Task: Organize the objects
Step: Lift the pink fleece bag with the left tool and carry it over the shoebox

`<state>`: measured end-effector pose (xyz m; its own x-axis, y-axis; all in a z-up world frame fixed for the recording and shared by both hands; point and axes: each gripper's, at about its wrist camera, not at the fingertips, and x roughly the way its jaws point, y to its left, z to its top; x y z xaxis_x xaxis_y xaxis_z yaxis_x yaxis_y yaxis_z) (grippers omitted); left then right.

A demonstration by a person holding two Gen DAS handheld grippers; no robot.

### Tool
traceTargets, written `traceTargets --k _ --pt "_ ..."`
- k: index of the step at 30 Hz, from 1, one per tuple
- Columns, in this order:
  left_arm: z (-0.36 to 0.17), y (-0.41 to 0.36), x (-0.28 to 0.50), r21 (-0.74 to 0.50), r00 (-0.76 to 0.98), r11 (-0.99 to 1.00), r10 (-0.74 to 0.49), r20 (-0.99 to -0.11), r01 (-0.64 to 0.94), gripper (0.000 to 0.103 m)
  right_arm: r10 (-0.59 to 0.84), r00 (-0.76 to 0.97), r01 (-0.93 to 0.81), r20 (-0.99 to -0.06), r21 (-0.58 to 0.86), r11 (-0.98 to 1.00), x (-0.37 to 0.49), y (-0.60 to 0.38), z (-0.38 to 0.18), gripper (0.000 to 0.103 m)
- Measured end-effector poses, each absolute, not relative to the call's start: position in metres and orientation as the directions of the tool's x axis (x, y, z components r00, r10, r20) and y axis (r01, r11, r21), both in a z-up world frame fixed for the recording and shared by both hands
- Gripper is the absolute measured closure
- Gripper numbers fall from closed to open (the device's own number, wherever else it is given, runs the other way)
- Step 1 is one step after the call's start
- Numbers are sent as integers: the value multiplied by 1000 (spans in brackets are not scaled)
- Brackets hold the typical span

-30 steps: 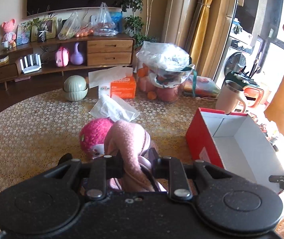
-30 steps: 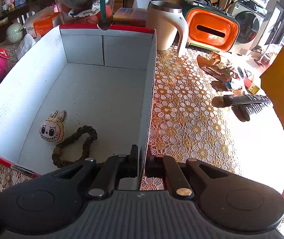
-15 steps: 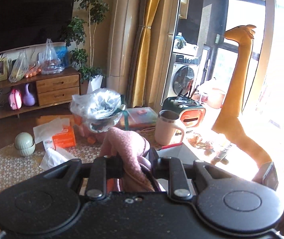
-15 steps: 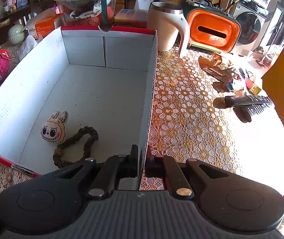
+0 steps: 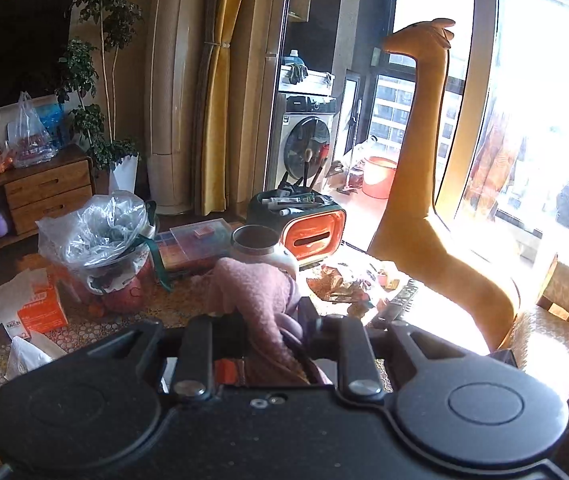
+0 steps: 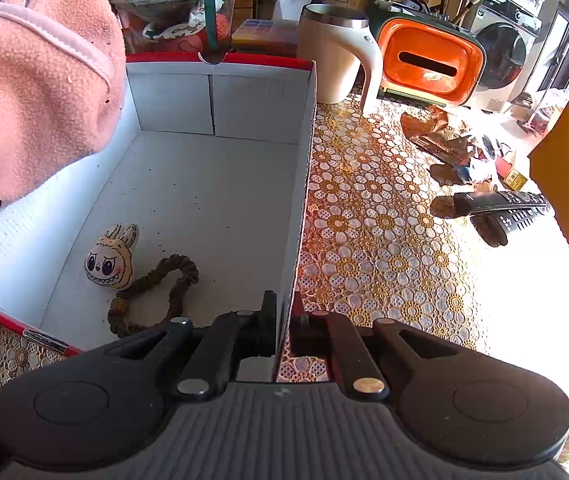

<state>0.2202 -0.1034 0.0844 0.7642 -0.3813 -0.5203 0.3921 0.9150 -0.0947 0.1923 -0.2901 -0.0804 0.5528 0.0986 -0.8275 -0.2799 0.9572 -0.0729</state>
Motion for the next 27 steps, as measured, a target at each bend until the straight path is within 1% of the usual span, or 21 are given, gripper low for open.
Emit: traceTargets --k 8,11,15,22,27 --pt "44 -132 250 -101 721 906 -391 -573 411 81 110 548 -286 -829 -62 956 193 -292 -80 97" --pt "33 -137 257 -112 723 906 -395 -566 407 81 112 546 -289 -830 -61 955 192 -292 -80 97" --pt "18 -142 264 -90 732 911 -379 -566 403 81 116 544 -291 -831 -57 955 193 -292 -80 97" --pt "-28 -144 286 -86 673 929 -323 -665 361 80 121 543 -293 -831 -53 955 192 -294 -81 97" --pt "-55 -146 295 -67 610 929 -292 -737 364 79 124 543 -293 -831 -49 955 191 -294 -81 97"
